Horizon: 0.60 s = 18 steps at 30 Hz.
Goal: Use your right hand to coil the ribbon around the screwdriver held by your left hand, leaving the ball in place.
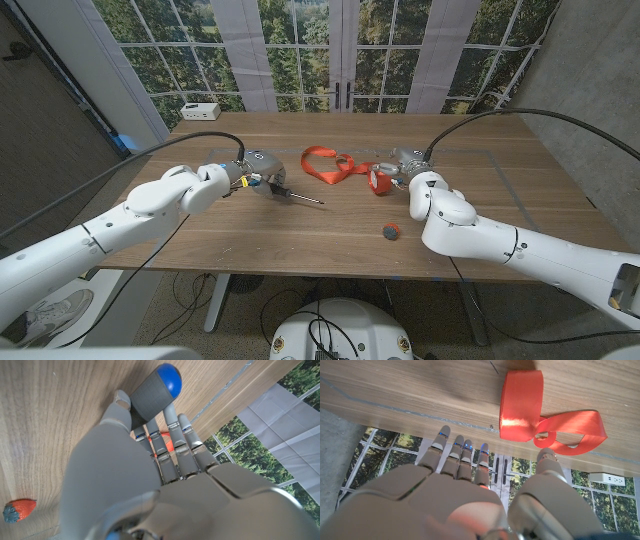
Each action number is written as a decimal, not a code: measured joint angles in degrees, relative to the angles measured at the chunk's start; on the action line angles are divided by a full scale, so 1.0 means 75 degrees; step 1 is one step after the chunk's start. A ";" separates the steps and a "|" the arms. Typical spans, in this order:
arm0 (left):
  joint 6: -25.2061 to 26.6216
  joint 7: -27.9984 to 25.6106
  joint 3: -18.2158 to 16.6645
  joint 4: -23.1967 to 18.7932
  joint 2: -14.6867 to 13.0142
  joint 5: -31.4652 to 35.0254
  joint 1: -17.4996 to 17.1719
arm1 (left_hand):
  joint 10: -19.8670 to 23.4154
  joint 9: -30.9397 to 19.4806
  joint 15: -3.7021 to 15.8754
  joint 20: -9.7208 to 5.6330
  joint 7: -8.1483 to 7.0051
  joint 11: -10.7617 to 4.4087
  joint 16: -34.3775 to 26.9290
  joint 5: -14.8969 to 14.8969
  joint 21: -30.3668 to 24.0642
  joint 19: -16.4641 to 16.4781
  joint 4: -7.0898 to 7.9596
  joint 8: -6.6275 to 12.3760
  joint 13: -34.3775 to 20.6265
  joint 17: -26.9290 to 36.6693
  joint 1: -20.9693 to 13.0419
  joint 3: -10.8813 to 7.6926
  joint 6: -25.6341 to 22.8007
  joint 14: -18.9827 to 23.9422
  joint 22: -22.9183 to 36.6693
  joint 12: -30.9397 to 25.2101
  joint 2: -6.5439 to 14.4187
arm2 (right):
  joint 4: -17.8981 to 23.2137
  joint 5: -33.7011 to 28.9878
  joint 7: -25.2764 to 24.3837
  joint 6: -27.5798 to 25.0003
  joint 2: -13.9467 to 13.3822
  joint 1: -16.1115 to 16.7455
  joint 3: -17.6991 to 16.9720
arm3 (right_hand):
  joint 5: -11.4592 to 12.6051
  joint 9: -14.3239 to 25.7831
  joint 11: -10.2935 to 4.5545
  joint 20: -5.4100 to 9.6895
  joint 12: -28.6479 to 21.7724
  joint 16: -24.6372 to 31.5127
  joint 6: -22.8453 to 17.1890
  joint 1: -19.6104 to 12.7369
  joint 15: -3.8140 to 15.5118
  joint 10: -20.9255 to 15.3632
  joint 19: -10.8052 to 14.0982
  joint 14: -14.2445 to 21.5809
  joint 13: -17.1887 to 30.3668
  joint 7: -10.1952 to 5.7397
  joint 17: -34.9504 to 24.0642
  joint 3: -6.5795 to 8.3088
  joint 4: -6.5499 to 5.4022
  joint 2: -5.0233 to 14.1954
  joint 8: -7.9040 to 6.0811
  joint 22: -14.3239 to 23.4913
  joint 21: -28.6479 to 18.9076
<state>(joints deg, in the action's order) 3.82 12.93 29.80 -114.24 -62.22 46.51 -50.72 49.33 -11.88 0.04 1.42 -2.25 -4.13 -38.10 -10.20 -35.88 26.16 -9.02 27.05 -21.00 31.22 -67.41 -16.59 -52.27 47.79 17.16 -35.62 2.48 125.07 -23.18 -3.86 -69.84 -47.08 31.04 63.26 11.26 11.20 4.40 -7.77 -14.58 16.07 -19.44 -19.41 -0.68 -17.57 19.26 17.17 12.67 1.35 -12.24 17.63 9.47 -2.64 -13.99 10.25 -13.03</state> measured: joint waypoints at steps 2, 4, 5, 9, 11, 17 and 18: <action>0.0006 -0.0010 -0.0012 -0.0005 -0.0016 -0.0006 -0.0019 | 0.0000 0.0000 0.0000 0.0014 0.0000 0.0000 0.0000 0.0000 0.0000 -0.0013 0.0000 0.0000 0.0000 0.0001 0.0001 0.0000 0.0000 0.0000 0.0000 0.0000 0.0001 | -0.0023 -0.0054 0.0120 -0.0146 0.0012 -0.0107 0.0127 | 0.0058 0.0019 -0.0041 0.0000 0.0000 0.0000 -0.0031 -0.0050 0.0015 0.0041 0.0000 -0.0015 0.0000 0.0030 0.0000 0.0000 0.0000 -0.0050 0.0000 0.0000 0.0000; 0.0009 -0.0020 -0.0019 -0.0012 -0.0028 -0.0014 -0.0034 | 0.0000 0.0000 0.0026 0.0014 0.0000 0.0000 0.0004 0.0000 0.0000 -0.0013 0.0001 0.0000 0.0000 0.0001 0.0002 0.0001 0.0000 0.0026 0.0000 -0.0021 0.0002 | -0.0061 -0.0073 0.0217 -0.0259 0.0031 -0.0240 0.0278 | 0.0058 0.0019 -0.0041 0.0000 0.0000 0.0000 -0.0041 -0.0050 0.0024 0.0041 0.0000 -0.0060 0.0000 0.0040 0.0000 0.0000 0.0000 -0.0050 0.0000 0.0000 0.0000; 0.0010 -0.0025 -0.0023 -0.0013 -0.0034 -0.0019 -0.0041 | 0.0000 0.0000 0.0026 0.0014 0.0000 0.0000 0.0005 0.0000 0.0000 -0.0013 0.0001 0.0000 0.0000 0.0001 0.0002 0.0001 0.0000 0.0026 0.0000 -0.0021 0.0002 | -0.0079 -0.0082 0.0263 -0.0314 0.0044 -0.0313 0.0360 | 0.0058 0.0019 -0.0041 0.0000 0.0000 0.0000 -0.0043 -0.0050 0.0011 0.0041 0.0000 -0.0072 0.0000 0.0038 -0.0001 0.0000 0.0000 -0.0050 0.0000 0.0000 0.0000; 0.0016 -0.0037 -0.0036 -0.0018 -0.0048 -0.0031 -0.0059 | 0.0000 0.0000 0.0026 0.0014 0.0000 0.0000 0.0005 0.0000 -0.0059 -0.0012 0.0001 0.0000 0.0000 0.0001 0.0003 0.0001 -0.0001 0.0026 -0.0001 -0.0037 0.0003 | -0.0132 -0.0082 0.0381 -0.0453 0.0079 -0.0528 0.0595 | 0.0058 0.0019 -0.0041 0.0000 0.0000 -0.0060 -0.0071 -0.0089 0.0012 0.0040 0.0000 -0.0072 0.0000 0.0010 -0.0001 0.0000 0.0000 -0.0088 0.0000 0.0000 0.0000; 0.0017 -0.0045 -0.0044 -0.0023 -0.0059 -0.0038 -0.0074 | 0.0000 0.0000 0.0026 -0.0014 0.0001 0.0000 0.0039 0.0000 -0.0058 -0.0040 0.0002 -0.0001 0.0000 0.0000 0.0004 0.0002 -0.0001 0.0026 -0.0001 -0.0037 0.0004 | -0.0157 -0.0065 0.0421 -0.0525 0.0093 -0.0626 0.0699 | 0.0058 0.0019 -0.0041 0.0000 0.0000 -0.0060 -0.0100 -0.0090 0.0011 0.0040 0.0000 -0.0071 0.0000 0.0040 -0.0001 0.0000 0.0000 -0.0090 0.0000 0.0000 0.0000; 0.0020 -0.0064 -0.0060 -0.0024 -0.0082 -0.0065 -0.0096 | -0.0001 0.0000 0.0027 -0.0014 0.0001 -0.0001 0.0064 0.0001 -0.0104 -0.0039 0.0002 -0.0004 0.0000 0.0047 0.0005 0.0002 -0.0001 0.0026 -0.0001 -0.0037 0.0005 | -0.0244 0.0052 0.0498 -0.0704 0.0142 -0.0910 0.0996 | 0.0117 0.0018 -0.0039 0.0000 0.0000 -0.0060 -0.0195 -0.0120 0.0011 0.0035 0.0000 -0.0071 0.0015 0.0051 -0.0001 0.0000 0.0000 -0.0120 -0.0028 0.0000 0.0000; 0.0020 -0.0069 -0.0062 -0.0024 -0.0085 -0.0070 -0.0104 | -0.0001 0.0000 0.0027 -0.0013 0.0001 -0.0001 0.0064 0.0001 -0.0124 -0.0039 0.0002 -0.0004 0.0000 0.0047 0.0005 0.0002 -0.0001 0.0026 -0.0001 -0.0037 0.0005 | -0.0269 0.0079 0.0506 -0.0732 0.0156 -0.0966 0.1060 | 0.0117 0.0019 -0.0030 0.0000 0.0000 -0.0060 -0.0200 -0.0122 0.0011 0.0013 0.0000 -0.0071 0.0031 0.0046 -0.0007 0.0000 0.0000 -0.0118 -0.0028 0.0000 0.0000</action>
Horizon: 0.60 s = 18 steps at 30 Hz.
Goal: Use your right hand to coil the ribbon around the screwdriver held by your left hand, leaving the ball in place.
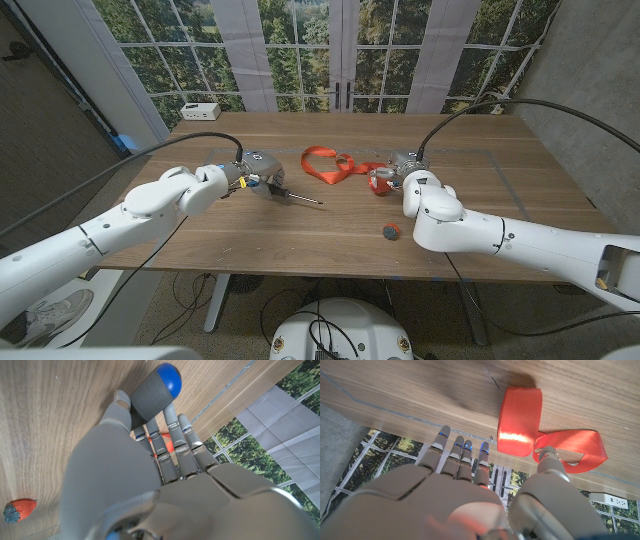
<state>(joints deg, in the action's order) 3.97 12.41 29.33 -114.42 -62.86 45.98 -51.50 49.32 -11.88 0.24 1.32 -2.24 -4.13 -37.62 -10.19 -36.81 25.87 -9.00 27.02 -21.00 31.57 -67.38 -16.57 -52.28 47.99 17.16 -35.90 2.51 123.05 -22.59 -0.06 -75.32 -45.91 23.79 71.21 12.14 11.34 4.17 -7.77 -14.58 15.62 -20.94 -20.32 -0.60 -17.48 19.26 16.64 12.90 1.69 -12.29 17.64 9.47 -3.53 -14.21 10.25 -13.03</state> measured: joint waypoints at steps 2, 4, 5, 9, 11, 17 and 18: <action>0.0000 -0.0007 -0.0003 0.0000 -0.0003 -0.0007 -0.0004 | 0.0000 0.0000 0.0000 0.0000 0.0000 0.0000 0.0000 0.0000 -0.0010 0.0000 0.0000 -0.0002 0.0000 0.0000 0.0001 0.0000 0.0000 0.0000 0.0000 0.0000 0.0001 | -0.0031 0.0034 0.0020 -0.0060 0.0018 -0.0073 0.0079 | 0.0000 0.0000 -0.0009 0.0000 0.0000 0.0000 -0.0036 -0.0034 0.0017 -0.0033 0.0000 0.0018 0.0005 -0.0036 -0.0014 0.0000 0.0000 0.0034 0.0000 0.0000 0.0000; 0.0002 -0.0009 -0.0007 0.0000 -0.0010 -0.0013 -0.0008 | 0.0000 0.0000 0.0000 0.0000 0.0000 0.0000 0.0001 0.0001 -0.0010 0.0000 0.0003 -0.0005 0.0000 0.0000 0.0001 0.0003 0.0000 0.0000 0.0000 0.0000 0.0001 | -0.0096 0.0154 0.0038 -0.0114 0.0050 -0.0203 0.0197 | 0.0000 0.0000 -0.0009 0.0000 0.0000 0.0000 -0.0036 -0.0070 0.0029 -0.0032 0.0000 0.0031 0.0005 -0.0035 -0.0016 0.0000 0.0000 0.0071 0.0000 0.0000 0.0000; 0.0002 -0.0009 -0.0008 0.0000 -0.0012 -0.0017 -0.0009 | 0.0000 0.0000 0.0000 0.0000 0.0000 0.0000 0.0001 0.0001 -0.0038 0.0000 -0.0001 -0.0005 0.0000 0.0000 0.0002 -0.0001 0.0000 0.0000 0.0000 0.0000 0.0002 | -0.0105 0.0163 0.0039 -0.0120 0.0054 -0.0218 0.0216 | 0.0000 0.0000 -0.0024 0.0000 0.0000 0.0000 -0.0035 -0.0070 0.0029 -0.0048 0.0000 0.0031 0.0005 -0.0035 -0.0016 0.0000 0.0000 0.0071 0.0000 0.0000 0.0000; 0.0002 -0.0009 -0.0008 0.0000 -0.0016 -0.0029 -0.0010 | 0.0000 0.0000 0.0000 0.0041 0.0015 0.0000 0.0002 0.0010 -0.0067 -0.0040 -0.0014 -0.0034 0.0000 0.0000 0.0003 -0.0014 -0.0015 0.0000 0.0000 0.0001 0.0003 | -0.0205 0.0330 0.0044 -0.0173 0.0102 -0.0401 0.0387 | 0.0052 -0.0001 -0.0038 0.0000 0.0000 0.0000 -0.0062 -0.0149 0.0029 -0.0062 0.0000 0.0031 0.0005 -0.0063 -0.0016 0.0000 0.0000 0.0070 0.0000 0.0000 0.0000; 0.0003 -0.0010 -0.0008 0.0010 -0.0016 -0.0034 -0.0010 | -0.0001 0.0000 0.0000 0.0041 0.0023 0.0000 0.0002 0.0011 -0.0067 -0.0040 -0.0015 -0.0039 0.0000 0.0003 0.0008 -0.0015 -0.0023 0.0000 -0.0001 0.0001 0.0008 | -0.0256 0.0380 0.0044 -0.0181 0.0122 -0.0468 0.0446 | 0.0052 -0.0001 -0.0038 0.0000 0.0000 0.0000 -0.0063 -0.0149 0.0029 -0.0062 0.0000 0.0031 0.0005 -0.0063 -0.0016 0.0000 0.0000 0.0071 -0.0029 0.0000 0.0000; -0.0008 -0.0008 -0.0009 0.0051 -0.0016 -0.0053 0.0002 | -0.0001 0.0000 -0.0003 0.0041 0.0023 -0.0001 0.0054 0.0014 -0.0098 -0.0040 -0.0015 -0.0059 0.0000 0.0022 0.0009 -0.0015 -0.0023 0.0004 -0.0001 0.0049 0.0010 | -0.0428 0.0625 0.0016 -0.0185 0.0188 -0.0635 0.0580 | 0.0052 0.0038 -0.0034 0.0002 0.0000 0.0033 -0.0267 -0.0240 0.0068 -0.0225 0.0002 0.0132 0.0028 -0.0104 -0.0015 -0.0032 -0.0032 0.0102 -0.0085 0.0000 0.0001; -0.0009 -0.0007 -0.0009 0.0058 -0.0014 -0.0054 0.0008 | -0.0001 0.0000 -0.0029 0.0042 0.0023 -0.0001 0.0054 0.0014 -0.0098 -0.0040 -0.0015 -0.0063 0.0000 0.0023 0.0010 -0.0015 -0.0023 0.0030 -0.0001 0.0053 0.0010 | -0.0437 0.0660 0.0009 -0.0185 0.0193 -0.0644 0.0586 | 0.0052 0.0038 -0.0048 0.0028 0.0000 0.0046 -0.0330 -0.0240 0.0096 -0.0263 0.0028 0.0161 0.0040 -0.0104 -0.0029 -0.0032 -0.0032 0.0101 -0.0095 0.0000 0.0000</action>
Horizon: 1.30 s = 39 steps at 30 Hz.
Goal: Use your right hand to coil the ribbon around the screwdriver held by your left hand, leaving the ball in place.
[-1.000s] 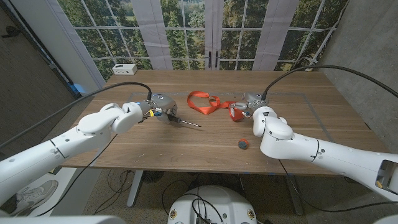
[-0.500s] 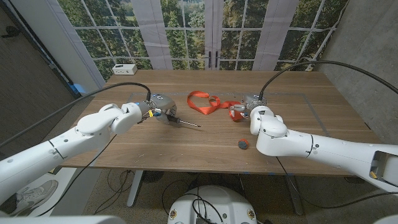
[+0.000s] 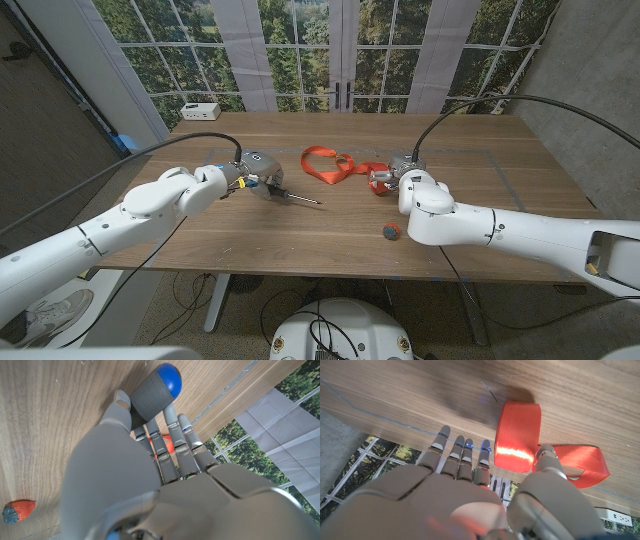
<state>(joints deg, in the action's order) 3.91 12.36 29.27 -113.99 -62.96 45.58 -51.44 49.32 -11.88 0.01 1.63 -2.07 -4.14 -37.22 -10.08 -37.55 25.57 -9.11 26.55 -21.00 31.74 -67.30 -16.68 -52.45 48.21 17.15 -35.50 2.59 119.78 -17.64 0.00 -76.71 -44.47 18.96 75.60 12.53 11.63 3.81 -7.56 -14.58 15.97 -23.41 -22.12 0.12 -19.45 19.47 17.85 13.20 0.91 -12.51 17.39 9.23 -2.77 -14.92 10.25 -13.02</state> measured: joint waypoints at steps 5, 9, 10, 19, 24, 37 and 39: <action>-0.0024 0.0022 0.0017 0.0034 0.0017 -0.0012 0.0036 | 0.0000 0.0000 0.0040 0.0000 0.0000 0.0000 0.0008 0.0013 -0.0052 0.0000 0.0000 -0.0030 0.0000 0.0000 0.0000 0.0000 0.0000 0.0037 0.0000 0.0002 0.0000 | -0.0157 0.0170 -0.0057 0.0039 0.0072 -0.0105 0.0088 | 0.0057 0.0000 -0.0016 0.0021 -0.0067 0.0059 -0.0377 0.0000 0.0065 -0.0274 0.0106 0.0173 0.0000 0.0029 -0.0023 -0.0052 -0.0052 0.0000 -0.0132 0.0000 0.0000; -0.0029 0.0043 0.0025 0.0048 0.0021 -0.0024 0.0049 | 0.0000 0.0000 0.0041 -0.0042 0.0001 0.0000 0.0029 -0.0016 -0.0081 -0.0042 0.0000 -0.0032 0.0000 0.0001 0.0000 0.0000 -0.0001 0.0037 0.0000 0.0008 0.0000 | -0.0296 0.0220 -0.0106 0.0057 0.0132 -0.0146 0.0146 | 0.0058 0.0000 -0.0064 0.0015 -0.0175 0.0132 -0.0626 -0.0082 0.0104 -0.0536 0.0181 0.0336 -0.0001 0.0036 -0.0023 -0.0052 -0.0052 0.0019 -0.0218 0.0000 0.0000; -0.0030 0.0054 0.0038 0.0059 0.0028 -0.0029 0.0062 | 0.0000 0.0000 0.0041 -0.0042 0.0001 0.0000 0.0030 -0.0016 -0.0081 -0.0042 0.0000 -0.0030 0.0000 0.0007 0.0000 0.0000 -0.0001 0.0037 -0.0001 0.0010 0.0000 | -0.0332 0.0260 -0.0196 0.0107 0.0148 -0.0151 0.0165 | 0.0058 0.0000 -0.0072 0.0038 -0.0178 0.0133 -0.0661 -0.0136 0.0109 -0.0595 0.0204 0.0405 -0.0001 0.0047 -0.0023 -0.0052 -0.0052 0.0013 -0.0218 0.0000 0.0000; -0.0023 0.0116 0.0064 0.0063 0.0042 -0.0040 0.0090 | 0.0000 0.0000 0.0041 -0.0042 0.0001 0.0000 0.0037 -0.0016 -0.0111 -0.0042 0.0000 -0.0027 0.0000 0.0042 -0.0001 0.0000 -0.0001 0.0037 -0.0001 0.0037 -0.0001 | -0.0524 0.0315 -0.0374 0.0244 0.0200 -0.0198 0.0245 | 0.0222 0.0033 -0.0208 0.0072 -0.0266 0.0192 -0.1034 -0.0914 0.0250 -0.0924 0.0376 0.0661 0.0064 -0.0053 -0.0058 0.0173 0.0044 0.0349 -0.0364 0.0000 0.0000; -0.0008 0.0155 0.0085 0.0063 0.0053 -0.0039 0.0116 | 0.0002 0.0000 0.0041 -0.0042 0.0001 0.0002 0.0053 -0.0015 -0.0165 -0.0042 0.0001 -0.0027 0.0000 0.0041 -0.0001 0.0001 -0.0001 0.0037 -0.0001 0.0040 -0.0001 | -0.0587 0.0316 -0.0594 0.0447 0.0203 -0.0043 0.0129 | 0.0251 0.0033 -0.0286 0.0164 -0.0541 0.0478 -0.1744 -0.1566 0.0339 -0.1600 0.0667 0.1273 0.0135 -0.0088 -0.0176 0.0297 0.0024 0.0701 -0.0641 0.0000 -0.0012; 0.0015 0.0231 0.0135 0.0066 0.0087 -0.0001 0.0173 | 0.0034 0.0000 0.0043 -0.0038 0.0001 0.0033 0.0059 -0.0005 -0.0251 -0.0129 0.0002 -0.0028 0.0000 0.0054 -0.0001 0.0002 -0.0001 0.0038 -0.0001 0.0097 -0.0001 | -0.0688 -0.0110 -0.1098 0.1007 0.0192 0.0502 -0.0331 | -0.0114 0.0095 -0.0517 0.0613 -0.2012 0.1679 -0.3460 -0.2547 0.0490 -0.4020 0.1243 0.2918 0.0809 0.0523 -0.1315 0.0488 0.0002 0.0934 -0.1763 0.0041 -0.0157; 0.0026 0.0242 0.0140 0.0069 0.0097 0.0005 0.0186 | 0.0034 0.0000 0.0043 -0.0028 0.0001 0.0033 0.0060 -0.0004 -0.0260 -0.0139 -0.0002 -0.0029 0.0000 0.0071 -0.0001 -0.0002 -0.0001 0.0038 -0.0002 0.0119 -0.0001 | -0.0686 -0.0130 -0.1120 0.1051 0.0185 0.0636 -0.0496 | -0.0122 0.0096 -0.0522 0.0612 -0.2042 0.1687 -0.3460 -0.2547 0.0501 -0.4042 0.1243 0.2931 0.0842 0.0523 -0.1357 0.0500 -0.0010 0.0934 -0.1768 0.0040 -0.0157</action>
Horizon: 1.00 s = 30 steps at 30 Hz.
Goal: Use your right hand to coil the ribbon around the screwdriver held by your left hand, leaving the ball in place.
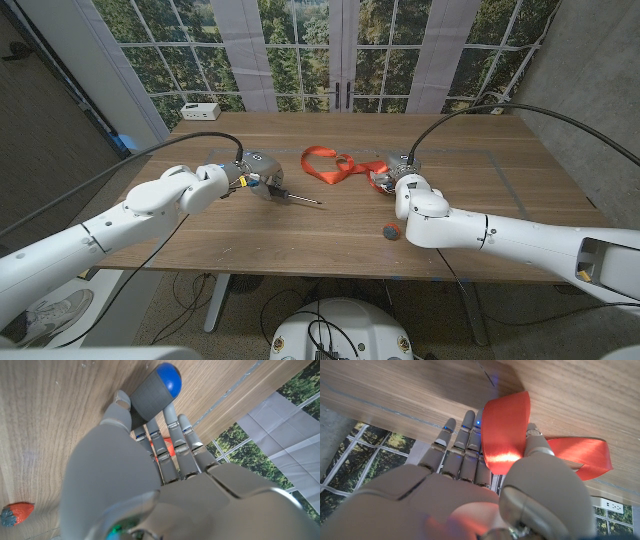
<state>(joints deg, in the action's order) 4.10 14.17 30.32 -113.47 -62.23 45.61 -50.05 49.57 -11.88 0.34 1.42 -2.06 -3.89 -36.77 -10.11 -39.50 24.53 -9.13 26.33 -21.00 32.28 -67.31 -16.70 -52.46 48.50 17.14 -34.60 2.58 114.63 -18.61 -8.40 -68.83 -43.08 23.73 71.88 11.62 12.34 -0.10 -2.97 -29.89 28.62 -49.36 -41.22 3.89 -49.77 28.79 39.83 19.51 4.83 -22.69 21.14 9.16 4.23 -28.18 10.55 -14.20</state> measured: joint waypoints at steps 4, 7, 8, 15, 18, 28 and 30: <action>0.0007 0.0040 0.0005 0.0002 0.0007 0.0017 0.0008 | 0.0000 0.0000 0.0001 0.0000 0.0000 -0.0001 0.0059 0.0003 -0.0021 0.0000 -0.0001 -0.0001 0.0000 0.0020 0.0001 -0.0001 0.0000 0.0001 -0.0015 0.0002 0.0001 | 0.0078 0.0009 -0.0032 0.0168 -0.0054 0.0324 -0.0494 | -0.0011 0.0001 0.0064 0.0000 -0.0098 0.0130 0.0000 -0.0031 0.0001 -0.0157 0.0000 0.0274 0.0057 0.0000 -0.0082 0.0042 -0.0042 -0.0031 -0.0001 0.0000 0.0000; 0.0014 0.0082 0.0039 0.0019 0.0041 0.0029 0.0057 | -0.0001 0.0000 0.0010 0.0000 0.0000 -0.0001 0.0064 0.0005 -0.0020 0.0001 -0.0008 -0.0003 0.0000 0.0020 0.0001 -0.0008 0.0000 0.0010 -0.0017 0.0006 0.0001 | 0.0150 0.0369 0.0013 0.0656 -0.0140 0.0581 -0.0966 | -0.0013 0.0002 0.0176 -0.0042 -0.0307 0.0373 -0.0001 -0.0139 0.0076 -0.0376 0.0042 0.0681 0.0162 0.0000 -0.0246 0.0094 -0.0031 -0.0139 -0.0002 0.0000 -0.0029; 0.0016 0.0093 0.0045 0.0024 0.0048 0.0033 0.0070 | -0.0001 0.0000 0.0010 0.0000 0.0000 -0.0001 0.0064 0.0015 -0.0021 0.0001 -0.0009 -0.0003 0.0000 0.0020 0.0001 -0.0009 0.0000 0.0010 -0.0017 0.0006 0.0002 | 0.0164 0.0478 0.0067 0.0765 -0.0162 0.0626 -0.1083 | -0.0050 0.0002 0.0213 -0.0069 -0.0362 0.0450 -0.0026 -0.0160 0.0083 -0.0469 0.0069 0.0769 0.0186 0.0024 -0.0306 0.0121 -0.0033 -0.0160 -0.0002 0.0000 -0.0029; 0.0040 0.0139 0.0091 0.0075 0.0119 0.0063 0.0159 | -0.0001 0.0000 0.0010 0.0000 0.0000 -0.0001 0.0065 0.0034 -0.0079 0.0001 -0.0011 -0.0031 0.0000 0.0013 0.0002 -0.0011 0.0000 0.0010 -0.0016 0.0010 0.0003 | 0.0334 0.1318 0.0448 0.1660 -0.0381 0.1108 -0.2177 | -0.0109 0.0002 0.0300 -0.0095 -0.0516 0.0598 -0.0027 -0.0231 0.0098 -0.0625 0.0095 0.0887 0.0347 0.0024 -0.0562 0.0158 -0.0053 -0.0231 -0.0142 0.0000 -0.0059; 0.0047 0.0142 0.0104 0.0089 0.0141 0.0071 0.0181 | -0.0002 0.0000 0.0010 0.0000 0.0000 -0.0002 0.0088 0.0046 -0.0097 0.0002 -0.0014 -0.0049 0.0000 0.0009 0.0003 -0.0015 0.0000 0.0010 -0.0016 0.0035 0.0003 | 0.0395 0.1542 0.0425 0.2095 -0.0429 0.1323 -0.2521 | -0.0111 0.0002 0.0273 -0.0095 -0.0565 0.0651 -0.0027 -0.0231 0.0098 -0.0593 0.0094 0.0887 0.0392 0.0023 -0.0611 0.0188 -0.0084 -0.0231 -0.0168 0.0035 -0.0059; 0.0074 0.0141 0.0157 0.0129 0.0230 0.0101 0.0248 | -0.0002 0.0000 0.0010 0.0014 0.0001 -0.0002 0.0110 0.0017 -0.0196 -0.0066 -0.0017 -0.0059 0.0000 0.0022 0.0003 -0.0017 -0.0001 0.0010 -0.0046 0.0059 0.0003 | 0.0688 0.1516 -0.0118 0.2706 -0.0434 0.1885 -0.3271 | -0.0140 0.0003 0.0287 -0.0095 -0.0629 0.0619 -0.0027 -0.0231 0.0097 -0.0471 0.0094 0.0887 0.0519 0.0024 -0.0714 0.0252 -0.0148 -0.0231 -0.0261 0.0034 -0.0059; 0.0083 0.0134 0.0182 0.0142 0.0268 0.0113 0.0270 | -0.0002 0.0000 0.0010 0.0014 0.0001 -0.0003 0.0111 0.0017 -0.0198 -0.0066 -0.0017 -0.0059 0.0000 0.0027 0.0003 -0.0017 -0.0001 0.0010 -0.0052 0.0065 0.0003 | 0.0740 0.1469 -0.0189 0.2738 -0.0410 0.1959 -0.3360 | -0.0146 0.0003 0.0258 -0.0096 -0.0629 0.0619 -0.0027 -0.0274 0.0097 -0.0443 0.0094 0.0888 0.0541 0.0023 -0.0714 0.0264 -0.0161 -0.0274 -0.0274 0.0034 -0.0058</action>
<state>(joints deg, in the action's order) 4.72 15.17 31.68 -112.41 -60.23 46.46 -48.03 49.56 -11.89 0.41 1.53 -2.05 -3.91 -35.93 -9.98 -40.98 24.03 -9.26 25.89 -21.00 32.48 -67.29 -16.83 -52.47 48.57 16.75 -34.11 2.60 120.19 -7.59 -9.81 -48.29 -46.15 38.43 46.68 10.52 12.36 1.83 -3.69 -34.62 33.26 -49.56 -43.28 4.61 -53.09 29.50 46.49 23.58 5.01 -28.04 23.12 7.95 2.18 -30.24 10.81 -14.64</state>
